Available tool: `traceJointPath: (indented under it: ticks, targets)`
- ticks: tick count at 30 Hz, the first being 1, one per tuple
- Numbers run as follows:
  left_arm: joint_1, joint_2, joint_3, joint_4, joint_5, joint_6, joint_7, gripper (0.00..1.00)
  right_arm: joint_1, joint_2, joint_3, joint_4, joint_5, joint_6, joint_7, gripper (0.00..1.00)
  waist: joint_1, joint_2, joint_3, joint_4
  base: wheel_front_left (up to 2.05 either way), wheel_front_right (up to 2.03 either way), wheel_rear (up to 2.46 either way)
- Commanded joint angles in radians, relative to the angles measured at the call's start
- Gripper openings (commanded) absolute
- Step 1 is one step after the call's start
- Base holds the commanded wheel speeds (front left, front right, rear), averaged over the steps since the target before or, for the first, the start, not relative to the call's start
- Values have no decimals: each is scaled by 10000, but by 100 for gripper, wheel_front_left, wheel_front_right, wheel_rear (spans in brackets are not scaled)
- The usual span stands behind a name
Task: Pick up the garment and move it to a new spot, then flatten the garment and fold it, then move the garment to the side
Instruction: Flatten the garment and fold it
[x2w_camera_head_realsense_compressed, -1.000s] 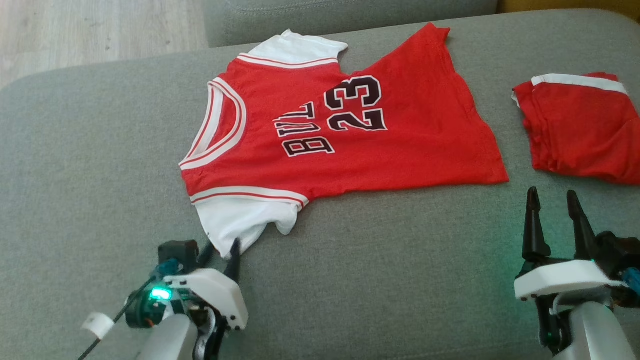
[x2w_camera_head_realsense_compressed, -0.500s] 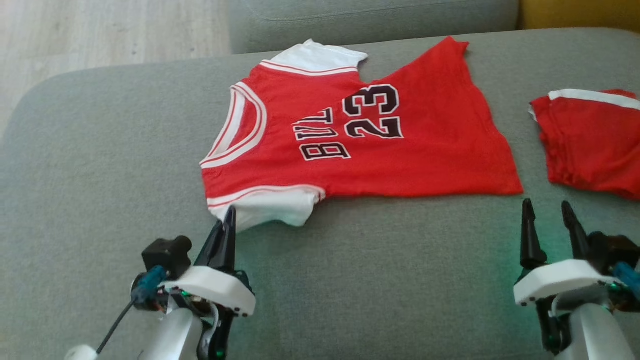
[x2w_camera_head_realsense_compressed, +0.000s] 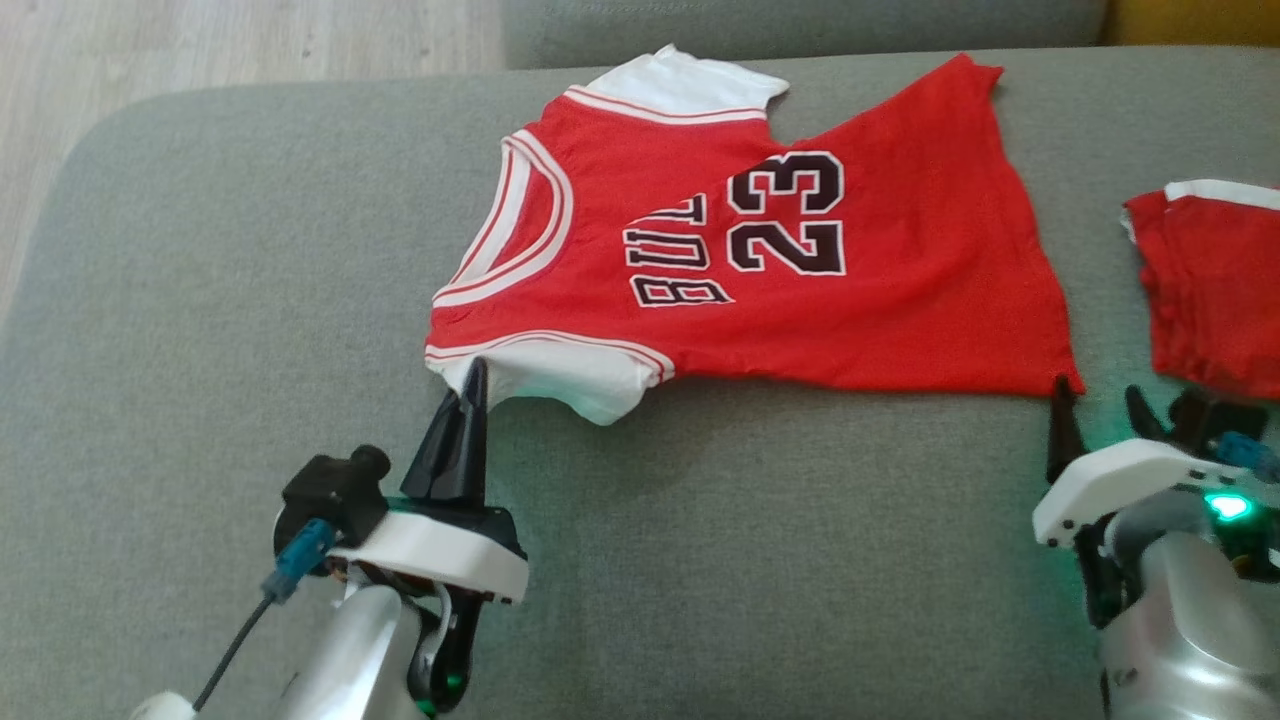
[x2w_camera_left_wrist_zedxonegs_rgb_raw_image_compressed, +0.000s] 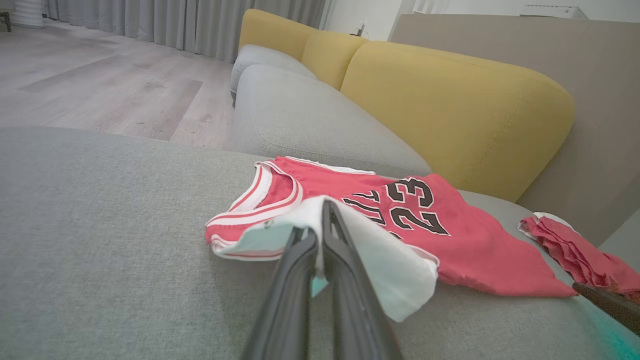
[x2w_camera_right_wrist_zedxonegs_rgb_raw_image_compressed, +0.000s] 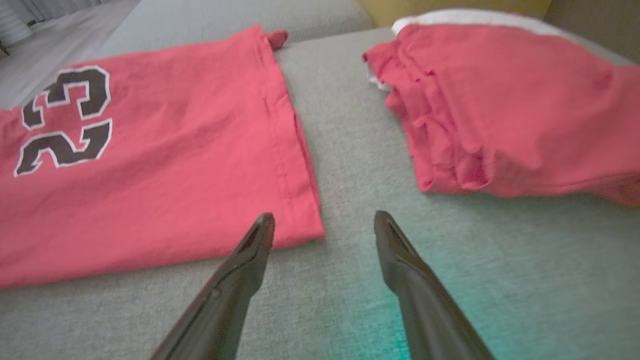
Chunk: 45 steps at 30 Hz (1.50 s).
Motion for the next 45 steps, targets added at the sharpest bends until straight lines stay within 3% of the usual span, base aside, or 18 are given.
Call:
traceJointPath:
  ticks: [1,12,13,15,22,28,34,45]
  targets:
    - [-446,51,218,-367,89,-24,-125,0,-483,-47,173,93,-81,65,-18,100,-1,0,87,85,0,0,0]
    - [-490,30,13,-297,114,-12,-237,0,-1627,-47,-707,2514,-1500,65,-480,100,-1,0,302,281,0,0,0]
    - [-485,28,6,-287,107,-3,-244,0,-1677,-47,-765,2648,-1636,65,-527,92,-1,0,299,281,0,0,0]
    - [-471,33,8,-268,90,16,-257,0,-1768,-47,-828,2919,-1825,65,-620,0,-1,0,286,264,0,0,0]
    - [-503,143,139,-159,-32,68,-325,0,-2316,-47,-346,3582,-1598,65,-1707,0,-1,0,-63,47,0,0,0]
    - [-687,273,625,-627,-65,212,-536,0,-2679,-47,863,2889,-745,65,-1993,0,-1,0,-432,-213,0,0,0]
    - [-1320,404,1131,-1362,-196,336,-574,0,-2598,-47,2487,108,429,65,-2005,0,-1,0,-944,-376,0,0,0]
    - [-3305,404,1857,-3812,-705,827,36,0,-1823,-1100,3486,-4491,1729,65,-1448,0,-1,0,-1666,-457,0,0,0]
